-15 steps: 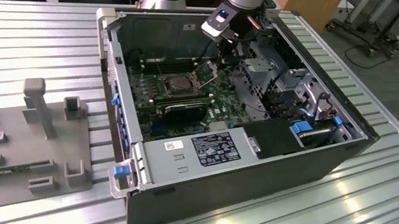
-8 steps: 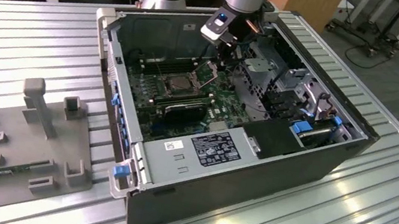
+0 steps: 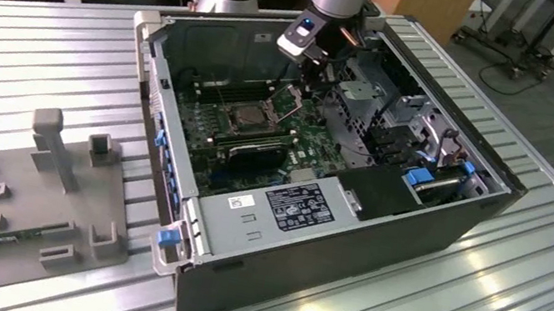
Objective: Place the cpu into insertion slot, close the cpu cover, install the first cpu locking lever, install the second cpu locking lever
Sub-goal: 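Close the cpu cover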
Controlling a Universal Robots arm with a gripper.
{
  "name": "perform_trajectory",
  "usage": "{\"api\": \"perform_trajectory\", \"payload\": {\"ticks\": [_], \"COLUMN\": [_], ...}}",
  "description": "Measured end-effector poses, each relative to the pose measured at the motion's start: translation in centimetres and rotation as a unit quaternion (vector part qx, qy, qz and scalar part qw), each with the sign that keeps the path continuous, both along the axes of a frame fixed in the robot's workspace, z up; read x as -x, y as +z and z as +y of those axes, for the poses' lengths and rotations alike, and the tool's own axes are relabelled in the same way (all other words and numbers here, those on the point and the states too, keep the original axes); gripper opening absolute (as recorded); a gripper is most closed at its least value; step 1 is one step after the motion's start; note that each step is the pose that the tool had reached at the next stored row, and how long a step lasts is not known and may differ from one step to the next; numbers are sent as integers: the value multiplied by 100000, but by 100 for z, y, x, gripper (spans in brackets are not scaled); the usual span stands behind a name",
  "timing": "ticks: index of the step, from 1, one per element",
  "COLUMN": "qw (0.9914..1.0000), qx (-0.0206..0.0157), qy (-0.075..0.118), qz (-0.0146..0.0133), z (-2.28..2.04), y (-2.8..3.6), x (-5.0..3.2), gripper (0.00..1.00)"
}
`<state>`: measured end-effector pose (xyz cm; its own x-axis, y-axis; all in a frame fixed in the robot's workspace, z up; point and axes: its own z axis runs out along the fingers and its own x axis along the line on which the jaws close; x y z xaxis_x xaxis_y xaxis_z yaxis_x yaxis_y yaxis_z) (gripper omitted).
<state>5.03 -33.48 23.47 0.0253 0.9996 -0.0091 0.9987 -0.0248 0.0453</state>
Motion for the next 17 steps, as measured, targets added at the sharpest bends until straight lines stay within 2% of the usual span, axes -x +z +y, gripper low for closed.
{"api": "perform_trajectory", "payload": {"ticks": [4, 8, 12, 17], "qw": [100000, 99998, 99991, 99973], "qx": [6, 6, 8, 6], "qy": [1, 2, 0, 0], "qz": [-210, -679, -1335, -2320], "z": [10, 26, 43, 66], "y": [0, 0, -2, -6], "x": [62, 160, 269, 448], "gripper": [11, 11, 11, 11]}}
